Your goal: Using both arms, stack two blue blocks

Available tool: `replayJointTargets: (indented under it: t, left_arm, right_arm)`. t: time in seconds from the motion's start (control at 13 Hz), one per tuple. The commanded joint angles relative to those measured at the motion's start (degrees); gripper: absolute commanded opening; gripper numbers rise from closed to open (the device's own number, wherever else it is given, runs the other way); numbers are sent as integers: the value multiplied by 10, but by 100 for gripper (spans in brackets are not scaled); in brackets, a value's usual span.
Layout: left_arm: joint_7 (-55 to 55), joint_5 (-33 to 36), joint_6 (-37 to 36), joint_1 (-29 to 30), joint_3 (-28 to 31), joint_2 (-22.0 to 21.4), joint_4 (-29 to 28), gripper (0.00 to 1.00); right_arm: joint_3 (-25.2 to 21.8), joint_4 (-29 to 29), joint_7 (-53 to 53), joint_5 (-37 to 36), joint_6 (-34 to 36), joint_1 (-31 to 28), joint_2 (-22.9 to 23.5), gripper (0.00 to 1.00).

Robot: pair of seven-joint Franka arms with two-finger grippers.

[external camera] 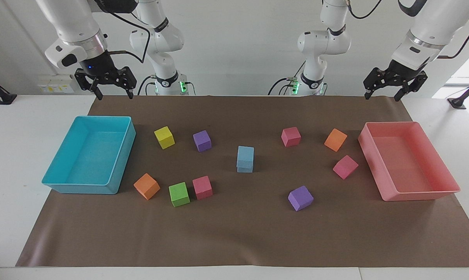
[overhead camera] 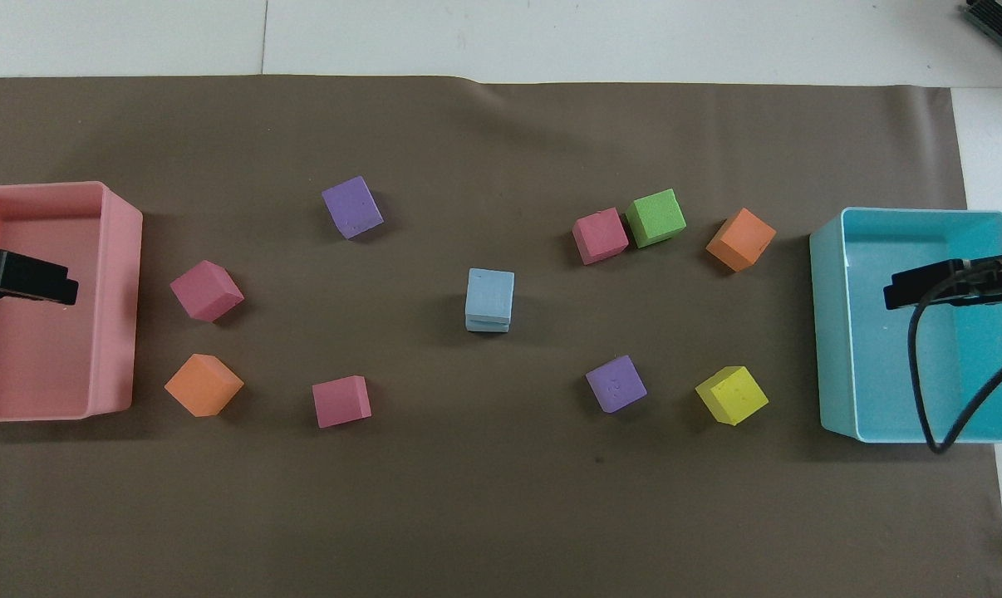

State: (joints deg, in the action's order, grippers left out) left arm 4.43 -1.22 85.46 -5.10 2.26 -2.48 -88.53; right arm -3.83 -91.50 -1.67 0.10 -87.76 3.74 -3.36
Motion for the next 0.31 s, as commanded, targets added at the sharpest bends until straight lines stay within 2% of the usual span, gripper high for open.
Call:
replayJointTargets:
  t: [0.0, 0.23]
  left_arm:
    - [5, 11, -7, 4, -6, -11, -8, 100]
    - [5, 11, -8, 3, -6, -11, -8, 100]
  right_arm:
    - [5, -4, -2, -19, 9, -7, -9, 100]
    - [5, -5, 3, -12, 9, -7, -10, 100]
